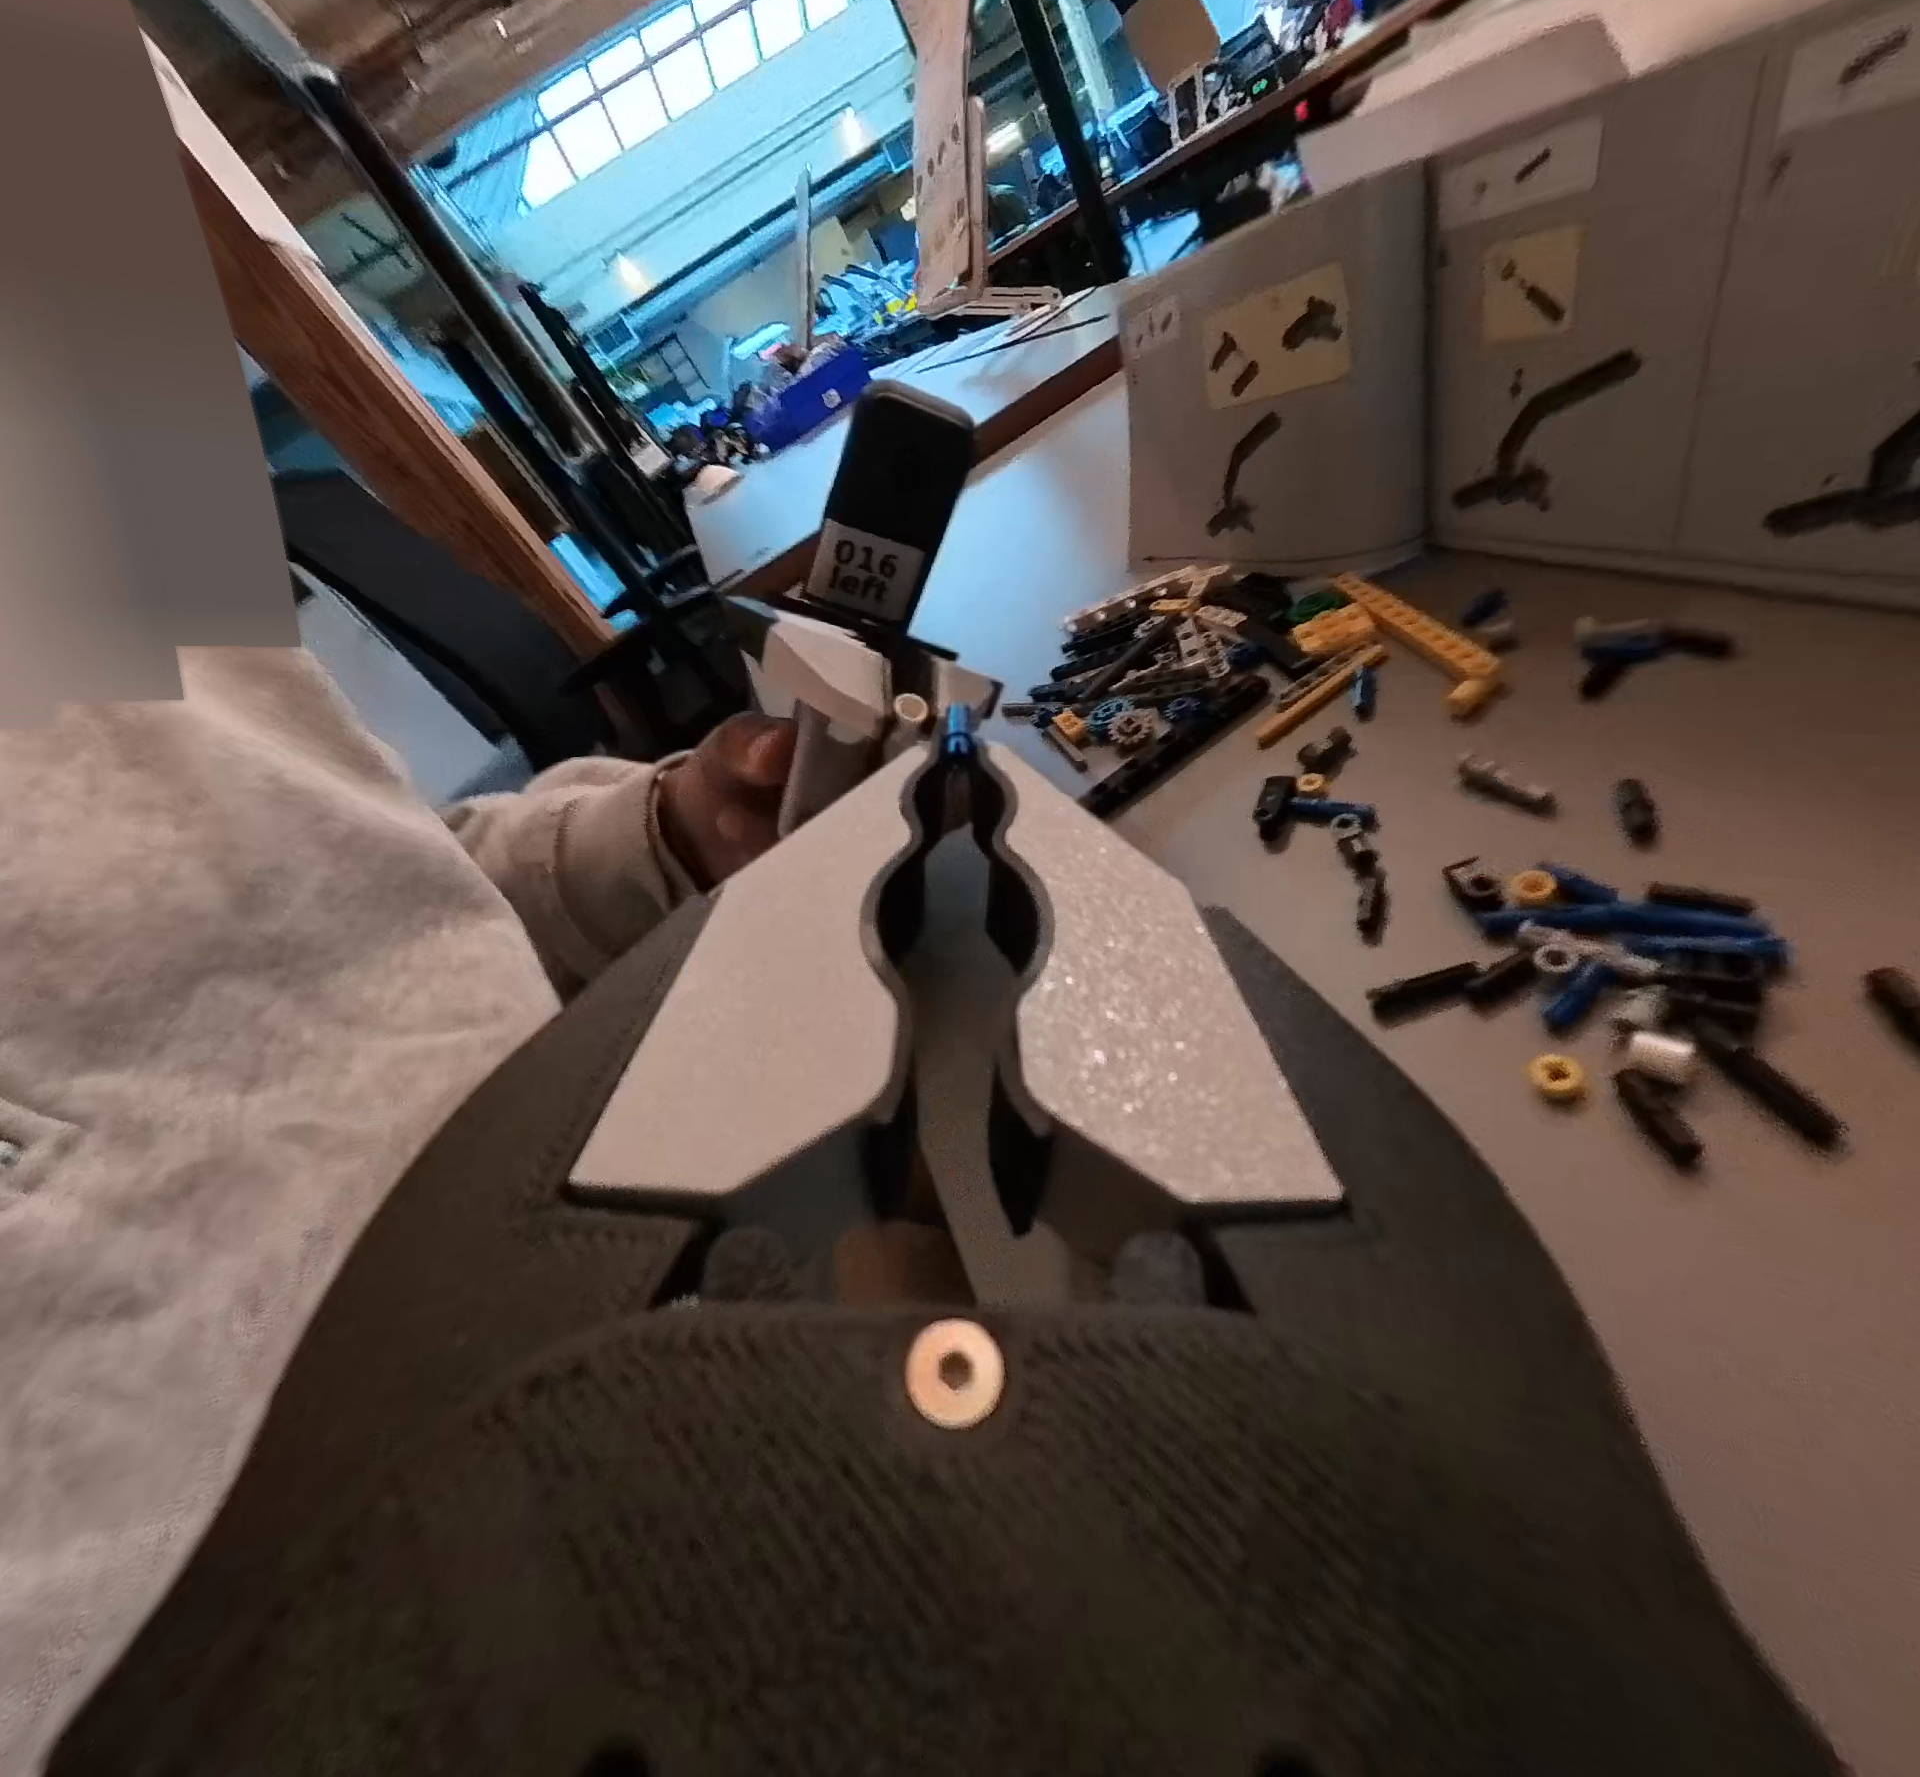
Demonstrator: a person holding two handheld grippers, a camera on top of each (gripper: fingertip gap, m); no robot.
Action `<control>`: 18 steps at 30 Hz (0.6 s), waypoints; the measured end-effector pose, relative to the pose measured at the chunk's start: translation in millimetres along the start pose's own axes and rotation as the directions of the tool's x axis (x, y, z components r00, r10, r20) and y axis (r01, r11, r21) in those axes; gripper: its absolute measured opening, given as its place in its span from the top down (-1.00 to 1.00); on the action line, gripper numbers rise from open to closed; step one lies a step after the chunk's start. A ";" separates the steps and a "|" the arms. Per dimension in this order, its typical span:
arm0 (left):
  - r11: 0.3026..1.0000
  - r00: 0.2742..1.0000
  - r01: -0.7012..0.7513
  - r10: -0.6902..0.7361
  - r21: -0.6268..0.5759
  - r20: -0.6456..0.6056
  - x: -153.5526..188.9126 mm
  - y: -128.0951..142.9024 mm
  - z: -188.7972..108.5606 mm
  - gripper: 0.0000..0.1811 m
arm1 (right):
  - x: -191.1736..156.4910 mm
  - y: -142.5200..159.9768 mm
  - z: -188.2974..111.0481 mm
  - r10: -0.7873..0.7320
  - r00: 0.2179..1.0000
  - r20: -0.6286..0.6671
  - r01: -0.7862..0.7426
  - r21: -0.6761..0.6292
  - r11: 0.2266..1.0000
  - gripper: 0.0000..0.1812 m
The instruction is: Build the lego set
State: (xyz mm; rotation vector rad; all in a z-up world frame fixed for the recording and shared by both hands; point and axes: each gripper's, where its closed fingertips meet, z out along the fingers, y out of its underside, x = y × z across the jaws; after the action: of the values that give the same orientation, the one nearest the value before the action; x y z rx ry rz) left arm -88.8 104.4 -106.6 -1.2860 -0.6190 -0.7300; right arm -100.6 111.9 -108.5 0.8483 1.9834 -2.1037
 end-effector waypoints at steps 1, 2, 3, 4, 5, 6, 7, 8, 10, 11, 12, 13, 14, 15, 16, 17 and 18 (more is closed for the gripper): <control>0.998 0.998 -0.068 0.069 -0.011 0.010 0.6 1.2 0.1 0.92 | -0.7 -0.8 -0.7 -0.045 0.999 -0.014 0.045 -0.003 0.999 0.98; 0.988 0.988 -0.150 0.150 -0.022 0.037 -0.9 2.2 -0.4 0.92 | -1.6 -1.7 -1.2 -0.083 0.996 -0.028 0.083 -0.008 0.997 0.98; 0.972 0.971 -0.231 0.233 -0.038 0.061 -1.6 3.3 -1.1 0.92 | -4.3 -2.9 -1.2 -0.119 0.992 -0.031 0.119 -0.010 0.993 0.98; 0.950 0.948 -0.306 0.310 -0.055 0.078 -0.7 3.9 -1.6 0.92 | -8.4 -3.7 -1.1 -0.152 0.988 -0.025 0.152 -0.012 0.988 0.98; 0.923 0.919 -0.378 0.383 -0.070 0.095 0.6 3.7 -2.2 0.92 | -12.2 -4.0 -0.5 -0.181 0.983 -0.022 0.180 -0.016 0.983 0.98; 0.890 0.885 -0.448 0.454 -0.081 0.106 3.2 3.5 -2.7 0.92 | -15.8 -4.1 0.4 -0.210 0.977 -0.019 0.210 -0.019 0.977 0.97; 0.854 0.847 -0.512 0.519 -0.091 0.115 5.5 3.7 -2.9 0.92 | -17.7 -3.4 1.2 -0.241 0.970 -0.024 0.241 -0.028 0.970 0.97; 0.815 0.805 -0.569 0.579 -0.108 0.128 6.3 4.4 -3.4 0.92 | -17.7 -2.4 1.7 -0.273 0.961 -0.038 0.272 -0.043 0.961 0.97; 0.743 0.731 -0.658 0.669 -0.124 0.132 10.0 5.9 -3.9 0.92 | -16.1 -1.2 2.1 -0.338 0.939 -0.072 0.333 -0.066 0.941 0.97; 0.719 0.707 -0.684 0.695 -0.122 0.129 12.1 6.3 -4.1 0.92 | -15.7 -2.0 1.9 -0.366 0.926 -0.087 0.362 -0.067 0.930 0.97; 0.702 0.691 -0.703 0.713 -0.114 0.121 14.7 6.7 -4.2 0.92 | -16.5 -3.6 1.4 -0.391 0.915 -0.097 0.387 -0.060 0.920 0.97; 0.688 0.678 -0.719 0.726 -0.105 0.114 17.0 6.9 -4.3 0.92 | -18.1 -5.9 1.0 -0.413 0.905 -0.103 0.410 -0.047 0.911 0.97; 0.676 0.666 -0.731 0.737 -0.098 0.116 18.1 6.4 -4.7 0.92 | -19.5 -8.6 0.4 -0.430 0.896 -0.111 0.430 -0.032 0.902 0.97; 0.663 0.654 -0.743 0.748 -0.091 0.115 19.7 6.4 -4.9 0.93 | -20.6 -11.0 0.0 -0.446 0.887 -0.121 0.448 -0.018 0.894 0.97; 0.653 0.643 -0.753 0.757 -0.086 0.120 20.5 5.8 -5.2 0.93 | -20.3 -13.1 -0.5 -0.460 0.878 -0.137 0.463 -0.010 0.886 0.98; 0.645 0.630 -0.760 0.762 -0.080 0.151 19.5 2.8 -5.9 0.94 | -18.7 -14.3 -0.6 -0.465 0.871 -0.158 0.469 -0.014 0.883 0.97; 0.630 0.610 -0.774 0.770 -0.066 0.186 19.5 -1.2 -7.3 0.95 | -17.4 -14.5 -0.1 -0.466 0.868 -0.173 0.469 -0.027 0.883 0.97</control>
State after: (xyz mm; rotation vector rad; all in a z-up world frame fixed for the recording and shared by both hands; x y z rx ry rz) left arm -77.4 94.5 -92.4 -1.4486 -0.1603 0.1436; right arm -92.7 109.0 -87.5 0.6131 2.4768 -2.3596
